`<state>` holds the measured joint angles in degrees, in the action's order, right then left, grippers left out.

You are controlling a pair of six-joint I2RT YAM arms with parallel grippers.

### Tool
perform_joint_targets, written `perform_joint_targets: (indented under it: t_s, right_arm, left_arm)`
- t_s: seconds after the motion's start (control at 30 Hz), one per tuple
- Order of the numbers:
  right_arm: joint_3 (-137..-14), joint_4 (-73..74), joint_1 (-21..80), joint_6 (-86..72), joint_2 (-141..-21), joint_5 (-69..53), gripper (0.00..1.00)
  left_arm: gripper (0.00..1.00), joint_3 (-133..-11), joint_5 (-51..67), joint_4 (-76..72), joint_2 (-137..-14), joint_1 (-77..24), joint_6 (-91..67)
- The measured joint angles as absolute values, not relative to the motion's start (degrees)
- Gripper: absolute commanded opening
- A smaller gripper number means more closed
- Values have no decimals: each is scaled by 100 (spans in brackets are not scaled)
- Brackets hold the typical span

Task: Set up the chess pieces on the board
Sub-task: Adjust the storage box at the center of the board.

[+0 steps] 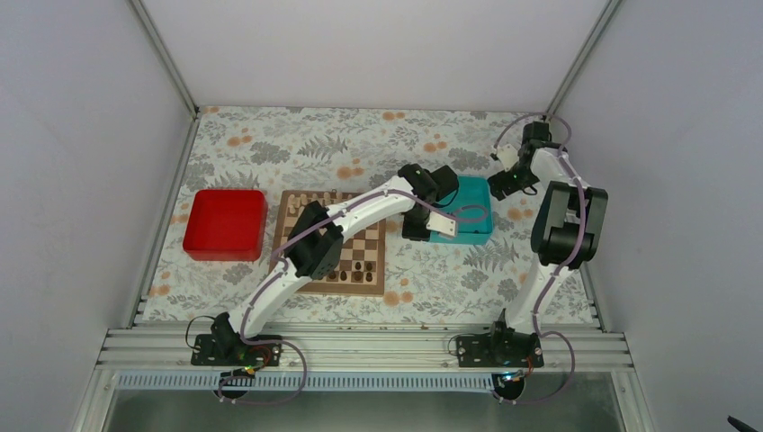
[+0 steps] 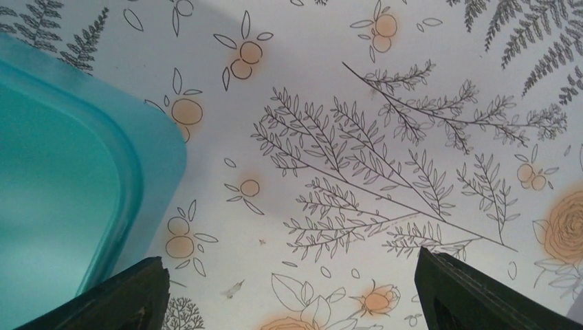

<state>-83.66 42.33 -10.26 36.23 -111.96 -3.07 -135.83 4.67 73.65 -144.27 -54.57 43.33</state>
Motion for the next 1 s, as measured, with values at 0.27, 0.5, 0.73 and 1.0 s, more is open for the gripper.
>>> perform_joint_targets:
  t_s: [0.27, 0.5, 0.73, 1.0]
  right_arm:
    - [-8639, 4497, -1015, 3798, -11365, -508, 92]
    - [-8665, 4532, -976, 3806, -11365, -475, 92]
    - [-8615, 4499, -982, 3793, -10973, -379, 86]
    - [-8302, 4810, -899, 4438, -9883, -718, 72]
  left_arm:
    - [2, -13452, 499, 7384, -14427, -5481, 4344]
    - [2, -13456, 349, 7371, -14427, -5492, 4316]
    - [6, -13896, -178, 7570, -14346, -5483, 4324]
    - [69, -14470, -1035, 7693, -13498, -5398, 4698]
